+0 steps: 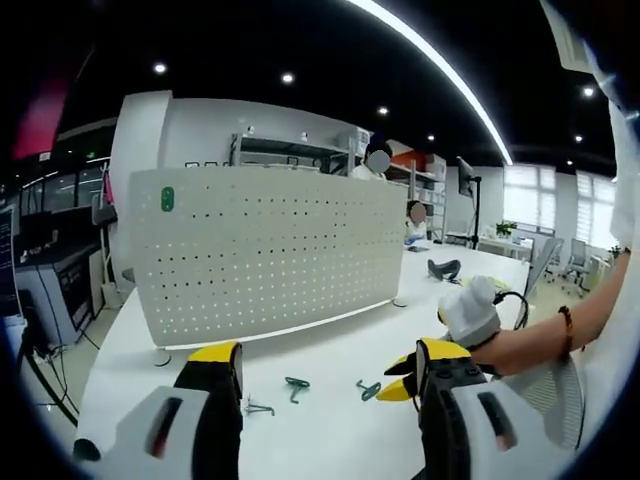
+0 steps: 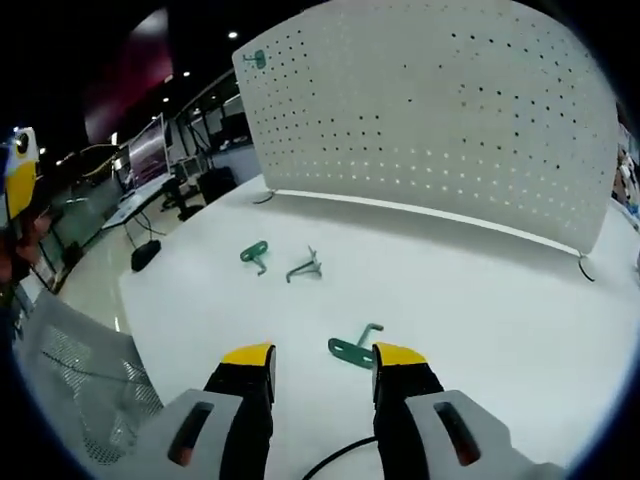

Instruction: Insert the hook assembly into the mounting plate slot until the hook locks in place.

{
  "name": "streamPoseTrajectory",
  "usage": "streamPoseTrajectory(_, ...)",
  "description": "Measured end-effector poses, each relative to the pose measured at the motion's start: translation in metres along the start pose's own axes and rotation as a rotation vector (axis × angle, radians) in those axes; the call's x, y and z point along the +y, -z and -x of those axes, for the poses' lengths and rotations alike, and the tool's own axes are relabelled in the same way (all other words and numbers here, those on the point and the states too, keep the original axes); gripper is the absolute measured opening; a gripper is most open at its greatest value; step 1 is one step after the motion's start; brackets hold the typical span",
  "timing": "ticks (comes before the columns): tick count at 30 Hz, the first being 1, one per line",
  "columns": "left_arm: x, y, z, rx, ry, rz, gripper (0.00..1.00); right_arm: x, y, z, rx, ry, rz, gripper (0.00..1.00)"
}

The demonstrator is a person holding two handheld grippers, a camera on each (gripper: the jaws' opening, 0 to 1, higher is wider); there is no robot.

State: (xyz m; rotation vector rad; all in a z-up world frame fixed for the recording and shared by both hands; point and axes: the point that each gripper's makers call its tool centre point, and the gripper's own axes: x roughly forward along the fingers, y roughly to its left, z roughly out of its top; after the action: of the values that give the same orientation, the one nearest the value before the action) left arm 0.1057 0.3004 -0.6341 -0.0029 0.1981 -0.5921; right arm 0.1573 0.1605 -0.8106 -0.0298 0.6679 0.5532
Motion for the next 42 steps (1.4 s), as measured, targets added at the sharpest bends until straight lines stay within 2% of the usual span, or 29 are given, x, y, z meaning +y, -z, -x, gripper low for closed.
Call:
streamPoseTrajectory(3, -0.001, 0.000, 0.011, 0.003, -0.011, 0.002, 0.72, -0.001, 0.006, -0.004, 0.002, 0.008, -0.041, 0.39)
streamPoseTrajectory(6, 0.004, 0.002, 0.020, -0.007, -0.040, 0.009, 0.72, -0.007, 0.012, -0.006, 0.014, 0.053, -0.039, 0.39)
streamPoseTrajectory(9, 0.008, 0.006, 0.025, -0.004, -0.055, 0.018, 0.72, -0.005, 0.014, -0.009, 0.030, 0.052, -0.069, 0.38)
streamPoseTrajectory(12, 0.011, 0.004, 0.029, -0.038, -0.076, 0.036, 0.72, -0.005, 0.018, -0.012, 0.050, 0.059, -0.083, 0.34)
streamPoseTrajectory(17, 0.012, 0.010, 0.027, -0.042, -0.079, 0.058, 0.71, -0.004, 0.019, -0.018, 0.062, 0.045, -0.099, 0.35)
streamPoseTrajectory(25, 0.015, 0.006, 0.024, -0.058, -0.073, 0.067, 0.71, -0.007, 0.020, -0.027, 0.085, 0.047, -0.117, 0.35)
streamPoseTrajectory(32, 0.019, 0.008, 0.022, -0.050, -0.075, 0.072, 0.70, -0.012, 0.012, -0.037, 0.081, 0.063, -0.140, 0.34)
streamPoseTrajectory(35, 0.021, 0.010, 0.021, -0.040, -0.075, 0.071, 0.70, -0.016, 0.007, -0.041, 0.071, 0.074, -0.161, 0.33)
streamPoseTrajectory(40, 0.023, 0.011, 0.020, -0.038, -0.072, 0.073, 0.70, -0.018, 0.008, -0.048, 0.101, 0.075, -0.143, 0.28)
streamPoseTrajectory(42, 0.024, 0.012, 0.018, -0.033, -0.069, 0.079, 0.69, -0.020, 0.012, -0.046, 0.131, 0.079, -0.147, 0.22)
